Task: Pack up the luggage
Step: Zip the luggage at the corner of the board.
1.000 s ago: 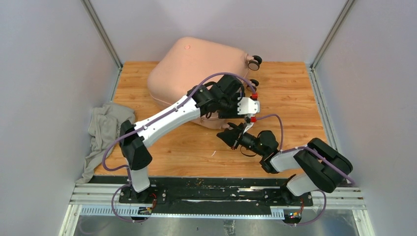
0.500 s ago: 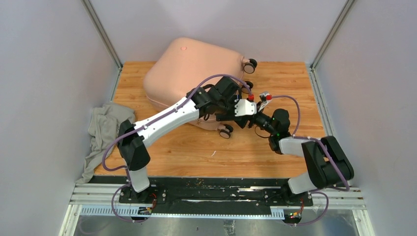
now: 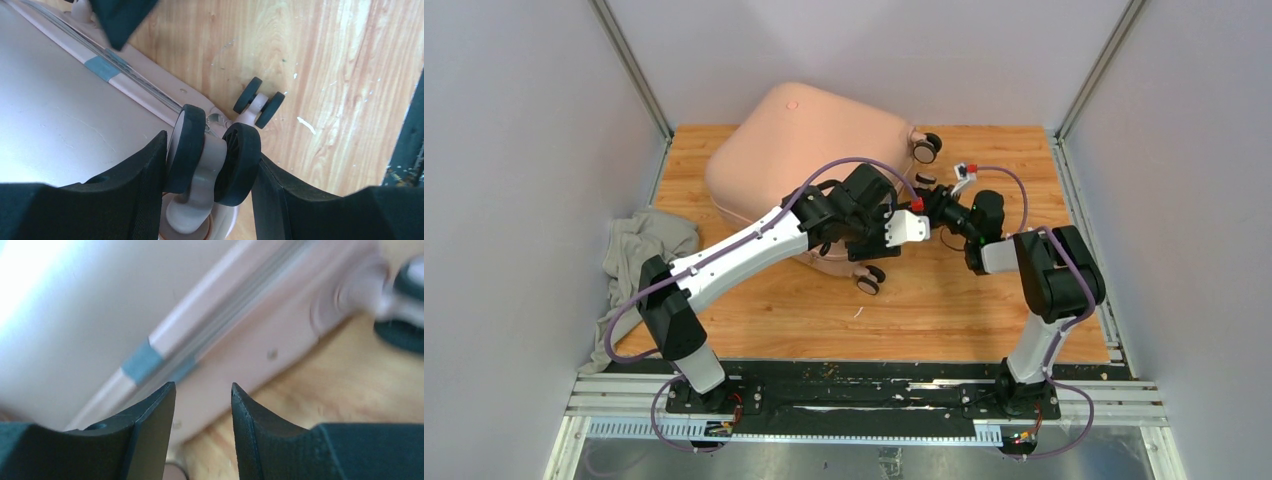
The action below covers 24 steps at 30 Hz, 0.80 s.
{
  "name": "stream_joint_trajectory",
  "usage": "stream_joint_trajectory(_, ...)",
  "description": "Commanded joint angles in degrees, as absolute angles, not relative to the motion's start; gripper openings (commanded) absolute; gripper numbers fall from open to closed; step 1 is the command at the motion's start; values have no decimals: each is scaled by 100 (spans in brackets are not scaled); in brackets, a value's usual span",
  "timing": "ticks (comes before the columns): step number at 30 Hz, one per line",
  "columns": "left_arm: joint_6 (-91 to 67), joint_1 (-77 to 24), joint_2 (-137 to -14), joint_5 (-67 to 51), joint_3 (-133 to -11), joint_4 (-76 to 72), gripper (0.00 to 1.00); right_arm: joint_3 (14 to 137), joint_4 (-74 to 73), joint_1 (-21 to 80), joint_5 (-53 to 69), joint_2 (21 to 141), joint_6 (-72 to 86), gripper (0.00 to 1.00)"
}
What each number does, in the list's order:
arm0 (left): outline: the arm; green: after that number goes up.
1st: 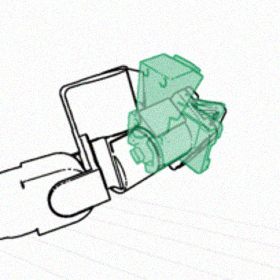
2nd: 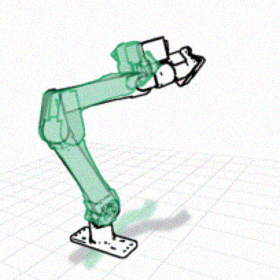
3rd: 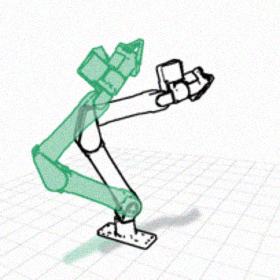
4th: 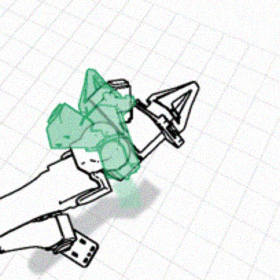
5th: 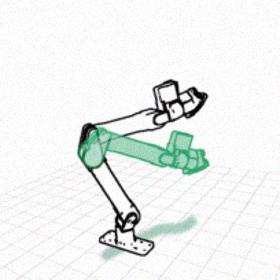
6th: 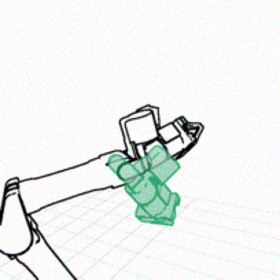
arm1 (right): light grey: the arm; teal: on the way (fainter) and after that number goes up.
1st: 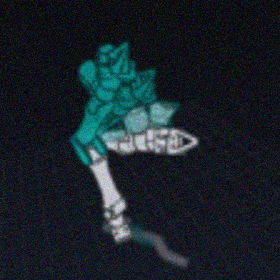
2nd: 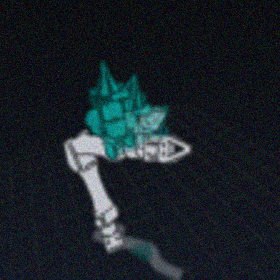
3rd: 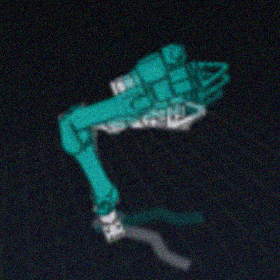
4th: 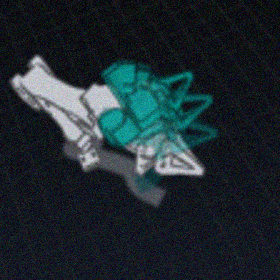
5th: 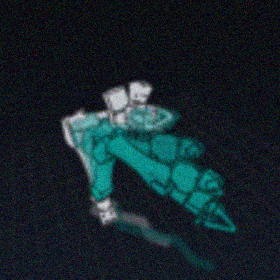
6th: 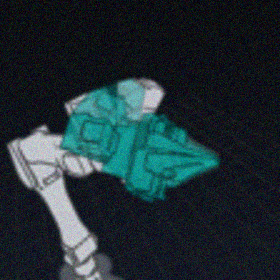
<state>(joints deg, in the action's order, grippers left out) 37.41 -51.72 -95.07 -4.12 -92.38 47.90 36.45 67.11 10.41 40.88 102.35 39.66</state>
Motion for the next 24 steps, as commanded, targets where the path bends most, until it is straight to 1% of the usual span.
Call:
stream_joint_trajectory(1,1888,-5198,-8675,-538,-9542,4275,0,4507,6107,1309,4049,10443,4026,48)
stream_joint_trajectory(6,1794,-5405,-8728,-542,-9602,4312,0,5065,5552,1732,4271,10551,3697,47)
stream_joint_trajectory(9,1955,-5405,-8788,-501,-9654,4325,0,4996,5578,1764,4381,10522,3597,47)
stream_joint_trajectory(11,2082,-5397,-8807,-424,-9729,4339,0,4655,5596,1703,4313,10363,3449,50)
stream_joint_trajectory(12,2139,-5382,-8817,-396,-9793,4358,0,4442,5643,1652,4270,10249,3381,54)
stream_joint_trajectory(15,2328,-5281,-8876,-348,-10048,4443,0,3617,6160,1478,4282,9880,3300,75)
stream_joint_trajectory(16,2384,-5225,-8923,-328,-10151,4498,0,3373,6308,1469,4315,9762,3210,80)
stream_joint_trajectory(17,2425,-5150,-8974,-330,-10263,4556,0,3162,6425,1482,4326,9663,3126,82)
stream_joint_trajectory(19,2511,-5039,-9060,-342,-10363,4660,0,2838,6766,1566,4408,9537,3054,84)
stream_joint_trajectory(21,2611,-5006,-9087,-334,-10353,4701,0,2716,7419,1670,4706,9631,3123,85)
stream_joint_trajectory(24,2680,-5002,-9071,-374,-10286,4707,0,2927,8484,1814,5392,10108,3675,79)
